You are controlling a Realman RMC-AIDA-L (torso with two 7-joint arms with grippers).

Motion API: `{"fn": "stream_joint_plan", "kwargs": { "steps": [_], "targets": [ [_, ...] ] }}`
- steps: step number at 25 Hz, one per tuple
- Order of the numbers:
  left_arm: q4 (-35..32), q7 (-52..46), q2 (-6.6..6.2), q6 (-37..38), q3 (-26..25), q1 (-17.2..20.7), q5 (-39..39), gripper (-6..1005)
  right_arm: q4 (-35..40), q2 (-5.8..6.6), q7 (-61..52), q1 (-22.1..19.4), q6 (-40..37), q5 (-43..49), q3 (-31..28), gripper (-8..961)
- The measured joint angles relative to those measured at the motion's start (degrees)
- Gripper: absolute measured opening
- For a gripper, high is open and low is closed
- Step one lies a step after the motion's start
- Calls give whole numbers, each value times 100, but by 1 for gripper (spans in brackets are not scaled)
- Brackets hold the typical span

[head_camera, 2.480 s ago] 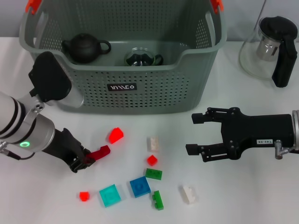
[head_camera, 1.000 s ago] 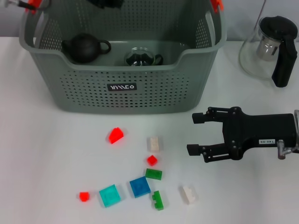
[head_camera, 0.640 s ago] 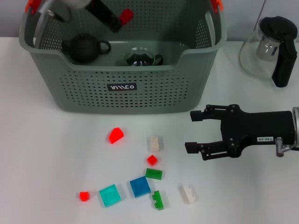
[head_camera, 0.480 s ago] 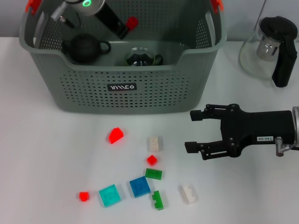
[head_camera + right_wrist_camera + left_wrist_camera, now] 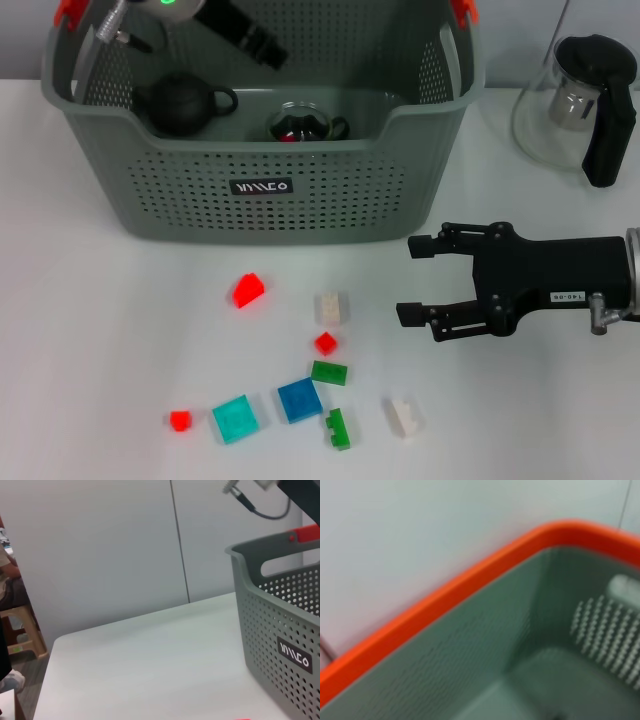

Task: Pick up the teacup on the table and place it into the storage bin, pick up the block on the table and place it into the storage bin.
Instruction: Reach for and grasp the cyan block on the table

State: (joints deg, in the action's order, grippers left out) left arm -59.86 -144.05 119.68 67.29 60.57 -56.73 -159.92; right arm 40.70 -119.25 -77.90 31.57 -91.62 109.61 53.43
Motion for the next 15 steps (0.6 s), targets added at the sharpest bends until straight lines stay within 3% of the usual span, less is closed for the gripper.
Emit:
{"fn": "stream_joint_plan", "kwargs": {
  "steps": [2, 3, 7, 11, 15],
  "targets": [
    [-253, 99, 41, 79, -101, 137, 260, 527, 0, 1, 0, -8, 2, -1, -4, 911],
    [-934, 468, 138, 341, -468, 613, 1210, 564, -1, 1, 0, -10, 2, -2, -3, 911],
    [-1499, 1136, 160, 899, -949, 1404, 2986, 702, -1, 4, 12, -44, -12, -1, -44, 911],
    [-1426, 1952, 97, 1803, -1505, 2172, 4621, 812, 0, 6, 27, -53, -29, 1, -119, 911],
    [-1131, 2842, 129, 2890, -2346, 2579, 5119, 849, -1, 7, 21, -39, -17, 14, -158, 910]
  ]
}}
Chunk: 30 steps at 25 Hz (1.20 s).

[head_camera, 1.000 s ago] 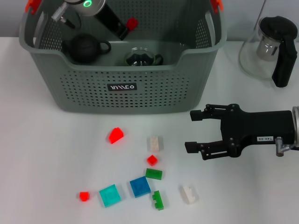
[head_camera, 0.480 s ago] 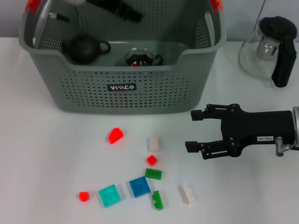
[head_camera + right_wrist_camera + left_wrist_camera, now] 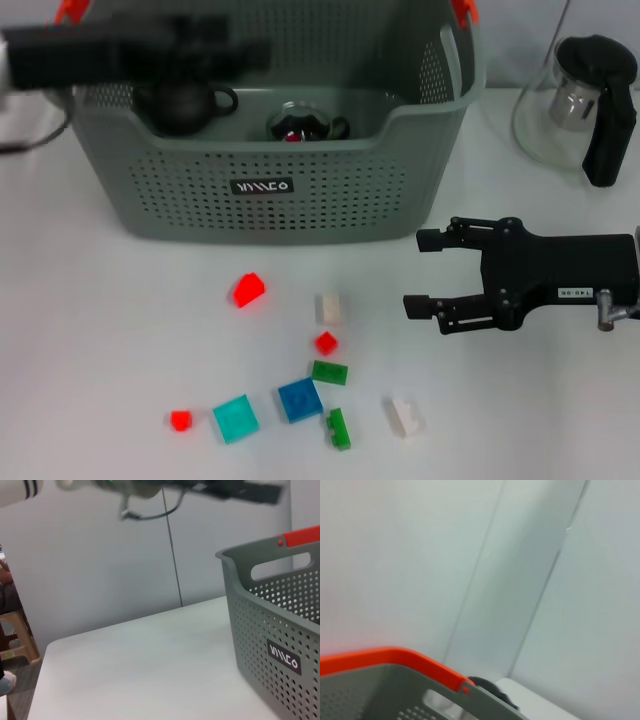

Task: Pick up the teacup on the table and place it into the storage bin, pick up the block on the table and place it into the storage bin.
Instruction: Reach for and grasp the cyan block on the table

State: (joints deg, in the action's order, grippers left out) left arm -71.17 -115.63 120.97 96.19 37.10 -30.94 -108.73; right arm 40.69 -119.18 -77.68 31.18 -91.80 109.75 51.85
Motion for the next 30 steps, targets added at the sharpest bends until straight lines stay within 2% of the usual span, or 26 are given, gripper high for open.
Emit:
{"fn": "stream_joint_plan", "kwargs": {
  "steps": [4, 9, 14, 18, 22, 30],
  "targets": [
    [181, 968, -18, 1008, -559, 332, -183, 847, 0, 1, -18, 16, 12, 8, -1, 910],
    [205, 2073, 79, 1240, -809, 729, -745, 844, -1, 1, -20, 28, 21, 16, 0, 910],
    [212, 2157, 179, 1246, -685, 804, -1468, 841, -25, 1, -19, 29, 25, 21, 1, 910],
    [215, 2491, 254, 1249, -574, 930, -1558, 832, -47, 1, -19, 21, 43, 21, 0, 910],
    [316, 3334, 341, 1208, -385, 1102, -1587, 822, -53, 1, -22, 19, 56, 21, 0, 911],
    [1075, 3651, 310, 782, -199, 902, -2369, 812, -53, 1, -25, 13, 91, 21, 0, 909]
  ]
}}
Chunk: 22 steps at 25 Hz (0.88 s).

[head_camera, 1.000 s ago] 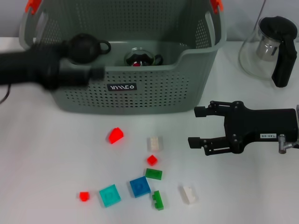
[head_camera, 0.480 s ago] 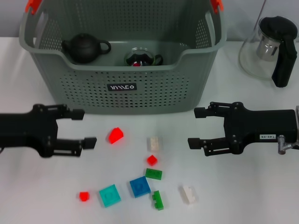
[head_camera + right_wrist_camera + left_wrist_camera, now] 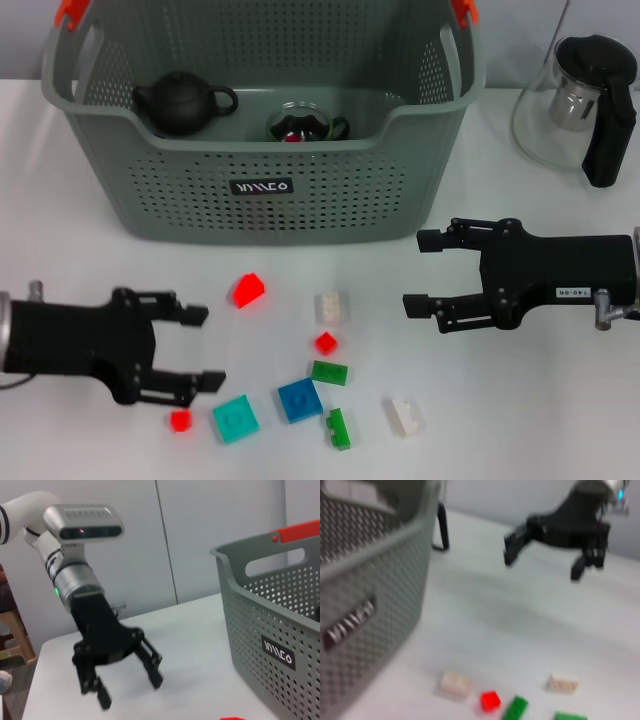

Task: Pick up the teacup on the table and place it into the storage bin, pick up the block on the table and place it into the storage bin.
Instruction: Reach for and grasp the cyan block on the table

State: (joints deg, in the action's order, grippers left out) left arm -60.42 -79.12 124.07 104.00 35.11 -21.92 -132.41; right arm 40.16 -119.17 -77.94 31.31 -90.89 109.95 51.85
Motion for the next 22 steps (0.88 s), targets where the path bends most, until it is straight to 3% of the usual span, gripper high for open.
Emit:
{"fn": "stream_joint_plan", "kwargs": {
  "steps": [11, 22],
  "targets": [
    [348, 47, 33, -671, 864, -142, -537, 806, 0, -1, 22, 16, 28, -1, 11, 911],
    [382, 187, 39, -1284, 1207, -183, -567, 798, 1, -1, 17, 9, 16, 0, 9, 911]
  ]
}}
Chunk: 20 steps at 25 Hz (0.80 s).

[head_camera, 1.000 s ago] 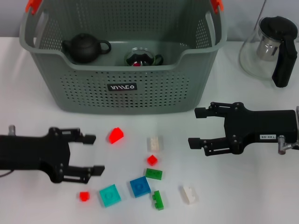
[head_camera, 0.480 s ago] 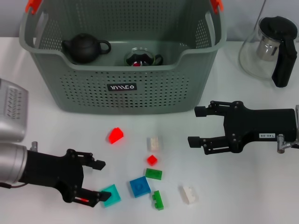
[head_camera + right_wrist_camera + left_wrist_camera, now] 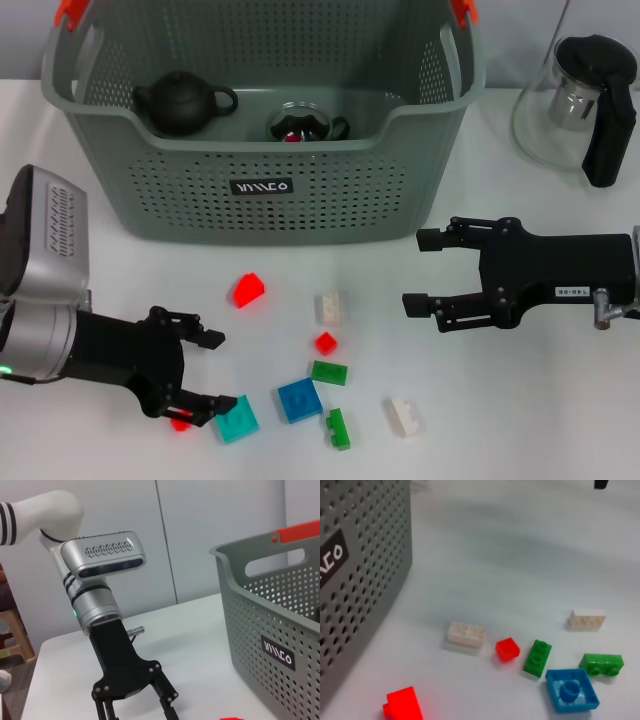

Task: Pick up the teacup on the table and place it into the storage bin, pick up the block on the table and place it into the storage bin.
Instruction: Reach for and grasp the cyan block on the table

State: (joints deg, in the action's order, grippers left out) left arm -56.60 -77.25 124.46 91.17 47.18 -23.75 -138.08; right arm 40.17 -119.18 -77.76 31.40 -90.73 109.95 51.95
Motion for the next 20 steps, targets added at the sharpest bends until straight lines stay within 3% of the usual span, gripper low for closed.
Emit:
{"fn": "stream_joint_plan", "kwargs": {
  "steps": [20],
  "targets": [
    [35, 291, 26, -401, 323, -6, -86, 779, 0, 8, 14, 12, 12, 0, -6, 911]
  ]
}}
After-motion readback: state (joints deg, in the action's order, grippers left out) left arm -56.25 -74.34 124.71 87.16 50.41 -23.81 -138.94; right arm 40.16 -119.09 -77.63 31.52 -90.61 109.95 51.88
